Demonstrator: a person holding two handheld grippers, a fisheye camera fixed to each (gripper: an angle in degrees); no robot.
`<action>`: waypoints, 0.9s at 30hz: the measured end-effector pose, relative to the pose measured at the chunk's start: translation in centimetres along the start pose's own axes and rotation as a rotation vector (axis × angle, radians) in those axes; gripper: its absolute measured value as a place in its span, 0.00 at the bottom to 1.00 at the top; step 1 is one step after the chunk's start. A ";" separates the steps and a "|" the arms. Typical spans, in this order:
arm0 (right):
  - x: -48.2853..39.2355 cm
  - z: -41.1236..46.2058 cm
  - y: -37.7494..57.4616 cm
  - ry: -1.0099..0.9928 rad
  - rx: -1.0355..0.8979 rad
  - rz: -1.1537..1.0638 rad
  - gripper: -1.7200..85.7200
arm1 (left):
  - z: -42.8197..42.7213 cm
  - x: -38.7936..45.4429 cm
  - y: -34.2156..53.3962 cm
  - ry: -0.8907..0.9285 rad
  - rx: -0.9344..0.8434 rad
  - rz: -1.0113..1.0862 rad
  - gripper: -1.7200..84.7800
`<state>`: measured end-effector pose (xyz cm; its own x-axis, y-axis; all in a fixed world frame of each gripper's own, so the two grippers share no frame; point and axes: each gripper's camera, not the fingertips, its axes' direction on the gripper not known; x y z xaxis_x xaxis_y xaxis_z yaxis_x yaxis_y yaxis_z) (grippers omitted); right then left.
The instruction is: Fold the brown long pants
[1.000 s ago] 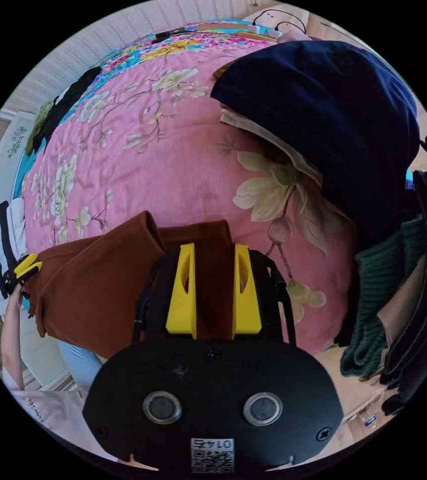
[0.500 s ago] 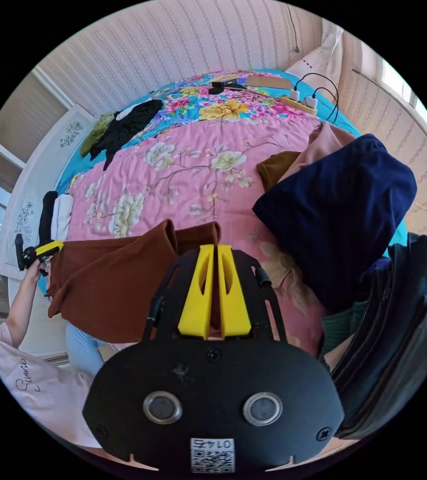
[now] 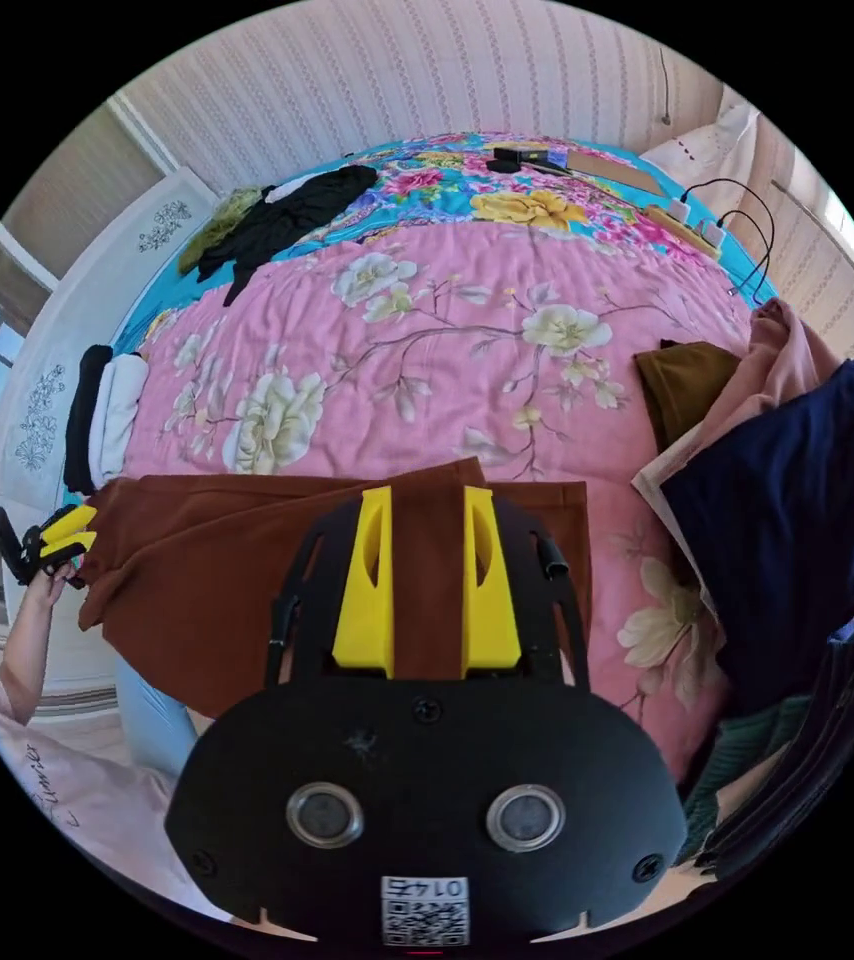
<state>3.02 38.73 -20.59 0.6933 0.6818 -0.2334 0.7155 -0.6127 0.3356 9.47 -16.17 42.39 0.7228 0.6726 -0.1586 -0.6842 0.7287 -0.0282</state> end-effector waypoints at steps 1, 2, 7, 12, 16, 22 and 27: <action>0.6 1.7 -0.1 -0.035 -0.056 0.031 0.15 | 0.4 1.0 1.2 -0.041 -0.006 -0.013 0.15; 1.4 3.3 -0.1 -0.083 -0.107 0.082 0.15 | 0.8 1.4 1.9 -0.060 -0.013 -0.023 0.15; 3.5 6.0 1.0 -0.080 -0.108 0.229 0.09 | 6.2 3.1 6.0 -0.022 -0.218 -0.147 0.14; 4.8 6.8 2.1 -0.032 -0.135 0.182 0.03 | 5.7 4.7 6.1 -0.113 -0.235 -0.105 0.02; 6.1 6.3 3.6 -0.118 -0.081 0.168 0.03 | 4.6 5.0 6.9 -0.042 -0.220 -0.103 0.01; 8.1 5.4 4.6 -0.039 0.059 0.228 0.14 | 4.9 5.9 7.9 -0.057 -0.242 -0.068 0.01; 9.6 10.3 4.4 -0.026 -0.140 0.225 0.13 | 4.8 5.3 8.8 -0.033 -0.238 -0.118 0.01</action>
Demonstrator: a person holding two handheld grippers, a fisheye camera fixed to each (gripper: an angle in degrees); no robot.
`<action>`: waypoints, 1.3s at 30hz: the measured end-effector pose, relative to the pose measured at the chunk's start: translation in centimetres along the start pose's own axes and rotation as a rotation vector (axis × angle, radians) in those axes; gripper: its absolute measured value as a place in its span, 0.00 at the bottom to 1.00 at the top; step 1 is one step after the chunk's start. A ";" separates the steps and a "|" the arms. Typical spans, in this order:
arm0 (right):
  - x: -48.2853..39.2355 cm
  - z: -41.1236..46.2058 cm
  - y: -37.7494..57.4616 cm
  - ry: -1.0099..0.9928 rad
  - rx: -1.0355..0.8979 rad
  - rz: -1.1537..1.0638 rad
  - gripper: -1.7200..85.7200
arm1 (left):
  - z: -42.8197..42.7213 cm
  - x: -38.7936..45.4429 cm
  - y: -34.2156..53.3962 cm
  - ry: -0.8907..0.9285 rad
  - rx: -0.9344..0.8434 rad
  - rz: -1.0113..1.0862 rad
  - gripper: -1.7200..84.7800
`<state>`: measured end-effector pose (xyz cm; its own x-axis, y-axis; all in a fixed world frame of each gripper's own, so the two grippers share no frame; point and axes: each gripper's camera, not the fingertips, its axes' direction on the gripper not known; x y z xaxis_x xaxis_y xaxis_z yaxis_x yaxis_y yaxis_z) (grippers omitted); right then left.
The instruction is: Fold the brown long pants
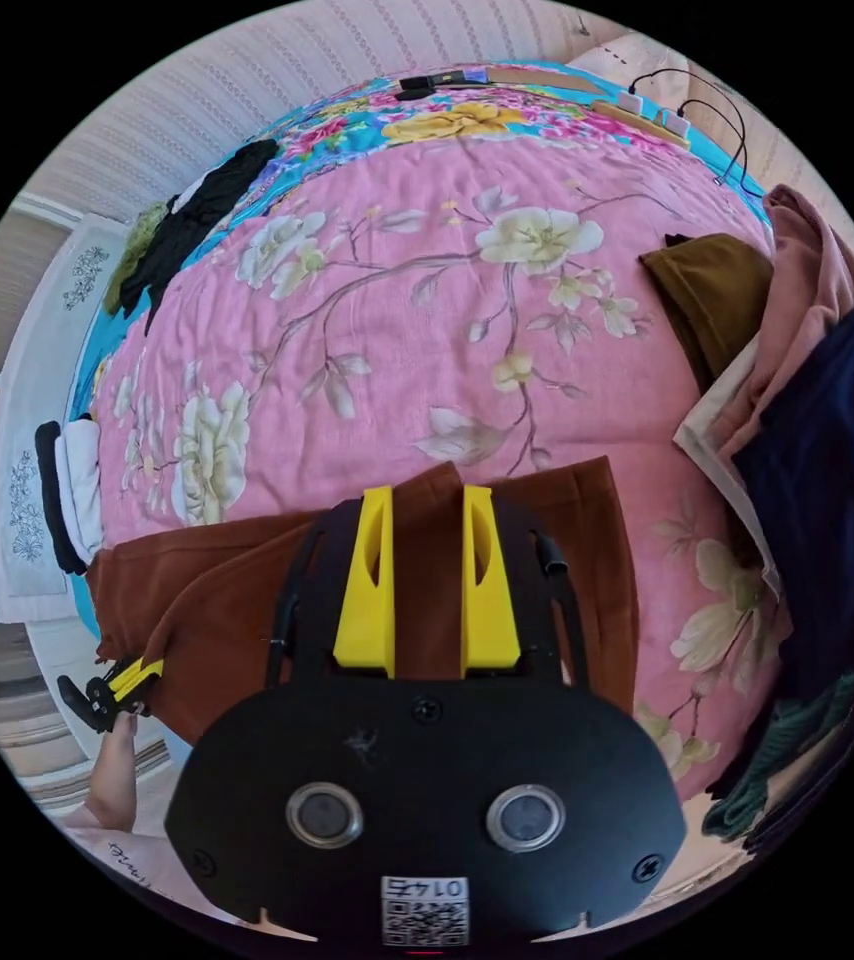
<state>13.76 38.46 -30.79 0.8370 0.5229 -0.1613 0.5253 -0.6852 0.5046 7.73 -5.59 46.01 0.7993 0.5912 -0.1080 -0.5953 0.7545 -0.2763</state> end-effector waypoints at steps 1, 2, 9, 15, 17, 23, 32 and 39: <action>0.2 0.3 0.4 0.026 0.004 -0.028 0.12 | 0.0 0.0 0.2 0.001 0.004 -0.003 0.01; 0.5 0.6 0.6 0.034 -0.008 -0.041 0.11 | -0.2 0.0 0.5 0.000 0.010 -0.009 0.01; 3.6 -2.8 5.6 -0.078 0.100 -0.153 0.06 | -3.4 0.5 1.9 0.014 0.031 0.010 0.01; 10.9 -9.7 17.6 -0.437 0.388 -0.194 0.05 | -8.6 2.1 5.9 0.087 0.157 0.112 0.01; 13.8 -11.3 24.0 -0.484 0.459 -0.200 0.05 | -10.2 2.7 7.4 0.136 0.179 0.143 0.01; 21.2 -8.2 39.3 -0.409 0.361 -0.001 0.05 | -10.6 4.7 13.2 0.368 0.103 0.145 0.01; 27.2 0.9 48.8 -0.385 0.146 0.324 0.05 | -9.1 6.2 18.2 0.389 -0.056 0.140 0.01; 28.4 -1.1 51.1 -0.344 0.140 0.321 0.06 | -14.2 6.4 20.4 0.495 -0.043 0.324 0.01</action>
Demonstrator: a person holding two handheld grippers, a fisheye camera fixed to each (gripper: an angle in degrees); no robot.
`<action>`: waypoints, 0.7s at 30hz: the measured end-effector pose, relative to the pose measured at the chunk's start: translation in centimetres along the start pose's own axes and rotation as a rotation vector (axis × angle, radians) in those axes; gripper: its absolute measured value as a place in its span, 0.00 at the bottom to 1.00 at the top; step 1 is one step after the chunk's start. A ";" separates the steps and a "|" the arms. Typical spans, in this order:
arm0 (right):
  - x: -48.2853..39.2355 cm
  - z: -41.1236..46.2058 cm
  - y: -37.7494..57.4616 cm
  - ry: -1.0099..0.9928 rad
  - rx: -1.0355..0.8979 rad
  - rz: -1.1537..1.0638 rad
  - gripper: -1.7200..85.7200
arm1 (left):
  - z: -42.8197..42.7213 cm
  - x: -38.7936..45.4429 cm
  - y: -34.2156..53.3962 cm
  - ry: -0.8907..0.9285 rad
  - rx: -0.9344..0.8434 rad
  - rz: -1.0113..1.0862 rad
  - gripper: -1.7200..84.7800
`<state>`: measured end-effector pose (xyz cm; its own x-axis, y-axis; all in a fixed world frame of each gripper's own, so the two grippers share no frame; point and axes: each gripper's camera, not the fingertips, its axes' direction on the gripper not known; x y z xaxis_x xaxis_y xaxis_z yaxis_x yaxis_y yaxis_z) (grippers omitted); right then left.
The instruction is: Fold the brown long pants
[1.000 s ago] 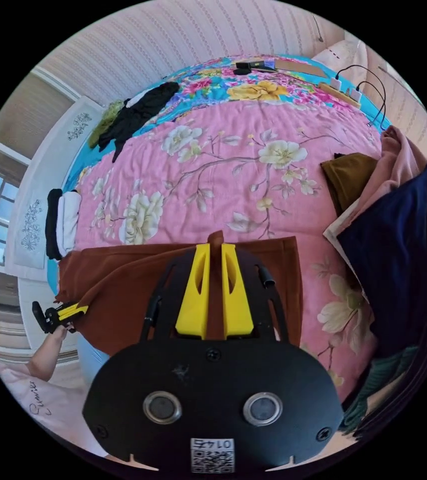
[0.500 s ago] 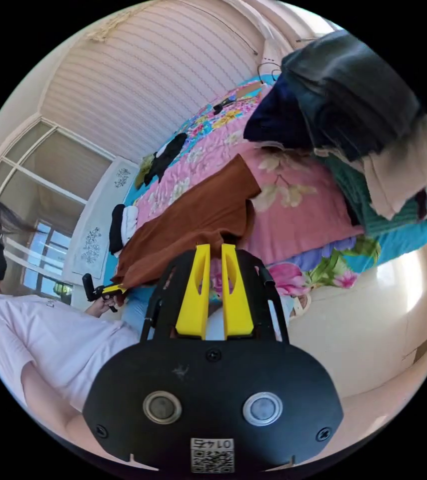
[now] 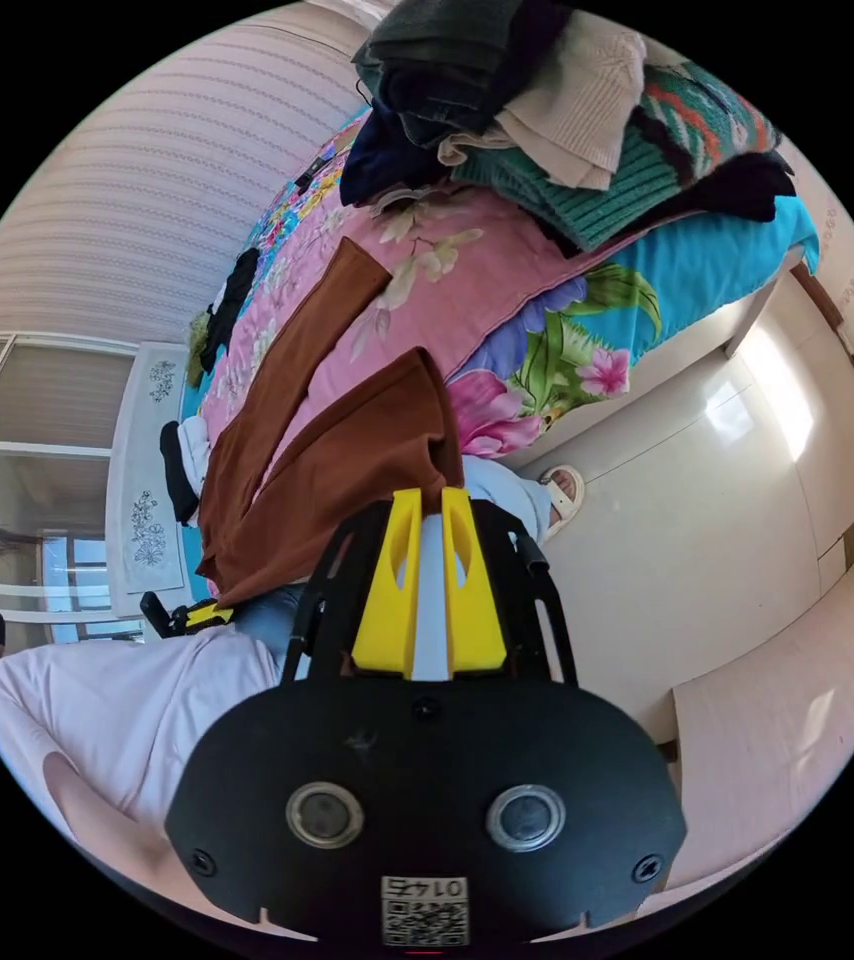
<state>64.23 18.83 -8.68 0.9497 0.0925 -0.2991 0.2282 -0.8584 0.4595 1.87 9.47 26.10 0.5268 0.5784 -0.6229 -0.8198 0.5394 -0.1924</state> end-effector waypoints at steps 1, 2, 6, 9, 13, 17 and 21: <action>0.4 -0.3 0.3 0.018 -0.011 0.005 0.06 | 0.0 -0.2 0.5 0.025 -0.012 -0.022 0.01; 0.8 0.0 0.5 0.038 -0.038 0.016 0.06 | 0.1 -0.5 0.8 0.030 -0.014 -0.042 0.01; 1.6 1.7 1.2 0.155 -0.115 0.051 0.08 | -2.0 -2.6 4.0 0.085 0.081 -0.200 0.01; 1.0 1.2 1.5 0.254 -0.115 0.026 0.08 | -6.6 -3.1 8.0 0.033 0.256 -0.294 0.01; 0.2 -0.3 1.0 0.335 -0.036 0.008 0.10 | -13.8 -5.0 17.7 -0.300 0.519 -0.690 0.01; 1.8 0.8 1.9 0.238 -0.021 0.064 0.16 | -17.4 -6.2 27.6 -0.539 0.633 -1.120 0.06; 4.5 1.9 3.5 0.162 -0.046 0.170 0.21 | -17.9 -7.0 36.1 -0.426 0.772 -1.419 0.14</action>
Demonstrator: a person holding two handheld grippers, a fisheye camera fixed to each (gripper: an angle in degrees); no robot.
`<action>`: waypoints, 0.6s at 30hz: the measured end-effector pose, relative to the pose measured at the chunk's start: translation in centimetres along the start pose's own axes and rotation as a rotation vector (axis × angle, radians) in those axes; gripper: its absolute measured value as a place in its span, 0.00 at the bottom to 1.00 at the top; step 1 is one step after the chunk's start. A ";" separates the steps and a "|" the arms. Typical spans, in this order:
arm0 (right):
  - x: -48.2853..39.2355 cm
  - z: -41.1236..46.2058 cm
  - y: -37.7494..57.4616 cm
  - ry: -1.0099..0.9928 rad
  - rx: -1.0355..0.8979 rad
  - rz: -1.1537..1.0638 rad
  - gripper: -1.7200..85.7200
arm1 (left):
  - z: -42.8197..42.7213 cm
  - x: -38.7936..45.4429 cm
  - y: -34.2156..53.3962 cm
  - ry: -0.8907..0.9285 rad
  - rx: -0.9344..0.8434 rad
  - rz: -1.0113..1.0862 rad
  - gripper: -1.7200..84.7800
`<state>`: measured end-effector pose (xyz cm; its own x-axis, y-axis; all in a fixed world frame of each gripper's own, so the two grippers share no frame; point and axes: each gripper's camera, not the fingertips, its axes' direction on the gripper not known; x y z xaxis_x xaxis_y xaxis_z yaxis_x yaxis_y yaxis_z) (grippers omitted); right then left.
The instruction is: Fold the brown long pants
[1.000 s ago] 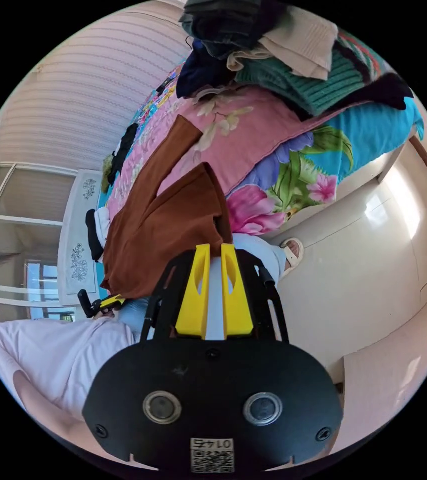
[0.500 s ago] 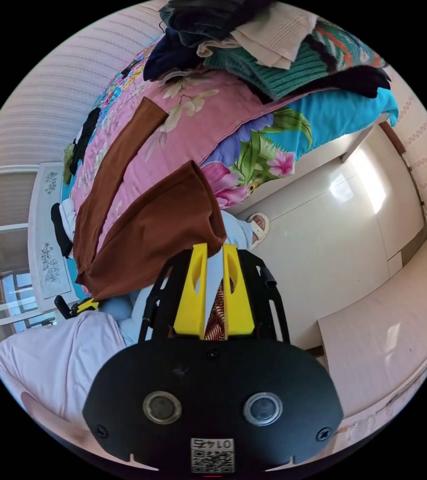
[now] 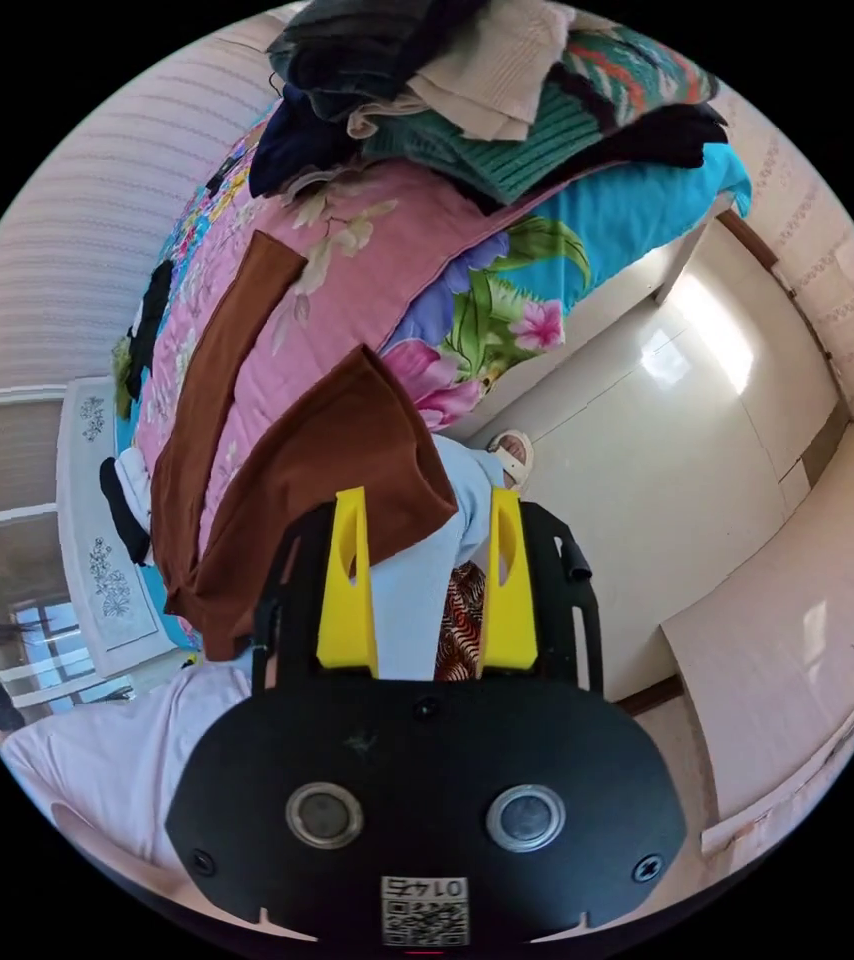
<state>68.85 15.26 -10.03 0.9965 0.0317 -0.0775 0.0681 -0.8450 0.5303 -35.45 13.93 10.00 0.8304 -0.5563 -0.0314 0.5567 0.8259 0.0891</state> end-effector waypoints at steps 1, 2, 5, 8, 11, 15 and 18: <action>1.0 0.1 0.5 -0.038 0.010 0.039 0.21 | 0.0 -0.8 0.0 0.016 0.001 -0.034 0.15; 1.9 0.2 1.1 -0.077 0.030 0.078 0.21 | 0.2 -2.2 0.2 0.067 0.008 -0.096 0.16; 3.8 1.5 1.9 -0.199 0.034 0.151 0.18 | 2.0 -4.1 0.0 0.175 -0.027 -0.189 0.17; 4.1 2.8 2.2 -0.297 0.055 0.152 0.13 | 3.2 -4.4 -0.9 0.217 -0.061 -0.219 0.11; 4.0 2.9 2.3 -0.349 0.081 0.130 0.09 | 2.1 -3.6 -2.3 0.214 -0.062 -0.167 0.03; 3.6 1.6 2.1 -0.381 0.097 0.063 0.06 | -2.1 -2.3 -3.8 0.257 -0.012 -0.067 0.01; 3.0 -0.6 2.2 -0.439 0.146 -0.037 0.06 | -5.5 -1.7 -4.5 0.292 0.022 -0.006 0.01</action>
<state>71.98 13.82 -8.58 0.8767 -0.1394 -0.4605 0.0639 -0.9149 0.3986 -39.22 11.60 4.17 0.8007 -0.5083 -0.3171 0.5633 0.8190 0.1096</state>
